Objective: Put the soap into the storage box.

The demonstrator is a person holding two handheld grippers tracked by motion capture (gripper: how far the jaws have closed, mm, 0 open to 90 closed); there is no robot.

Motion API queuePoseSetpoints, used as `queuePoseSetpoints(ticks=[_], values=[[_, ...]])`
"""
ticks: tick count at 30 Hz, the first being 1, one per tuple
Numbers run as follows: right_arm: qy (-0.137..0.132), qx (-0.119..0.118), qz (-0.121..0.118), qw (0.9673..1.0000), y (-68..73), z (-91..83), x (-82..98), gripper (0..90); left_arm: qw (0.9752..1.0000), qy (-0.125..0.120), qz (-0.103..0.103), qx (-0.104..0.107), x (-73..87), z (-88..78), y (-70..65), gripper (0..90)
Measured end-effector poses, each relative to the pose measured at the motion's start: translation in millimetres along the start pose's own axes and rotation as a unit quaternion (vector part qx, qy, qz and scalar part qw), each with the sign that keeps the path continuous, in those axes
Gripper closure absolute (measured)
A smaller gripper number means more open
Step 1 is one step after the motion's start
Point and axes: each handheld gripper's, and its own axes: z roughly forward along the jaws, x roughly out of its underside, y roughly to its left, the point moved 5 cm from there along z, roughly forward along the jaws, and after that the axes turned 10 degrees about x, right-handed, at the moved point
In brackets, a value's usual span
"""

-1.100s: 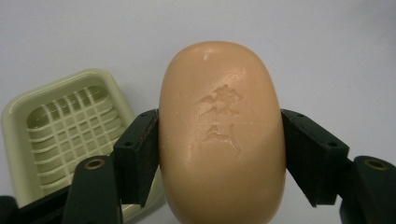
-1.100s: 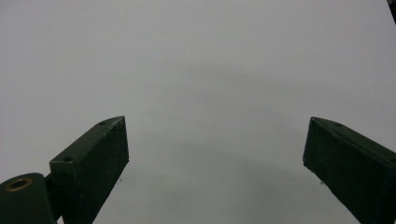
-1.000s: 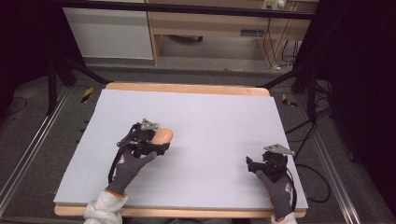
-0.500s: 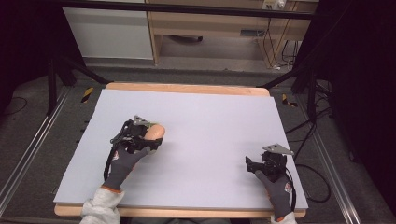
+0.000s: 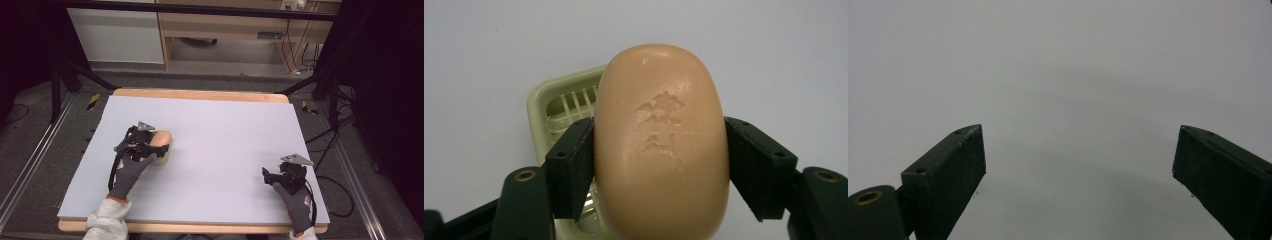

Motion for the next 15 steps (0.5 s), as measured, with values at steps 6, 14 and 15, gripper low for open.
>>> queuePoseSetpoints(ticks=[6, 14, 15], values=[[0.001, -0.002, 0.003, 1.0000, 0.8, 0.2, -0.2, 7.3, 1.0000, 0.002, -0.008, -0.005, 1.7, 1.6, 7.8, 31.7], [0.003, -0.002, 0.003, 1.0000, 1.9, 0.6, -0.1, 7.3, 0.9998, 0.000, -0.019, -0.011, 3.7, 3.8, 14.6, 31.7], [0.002, -0.003, 0.000, 1.0000, 1.7, 0.9, 0.1, 7.2, 0.9997, 0.003, -0.018, -0.014, 4.3, 4.7, 16.2, 31.7]])
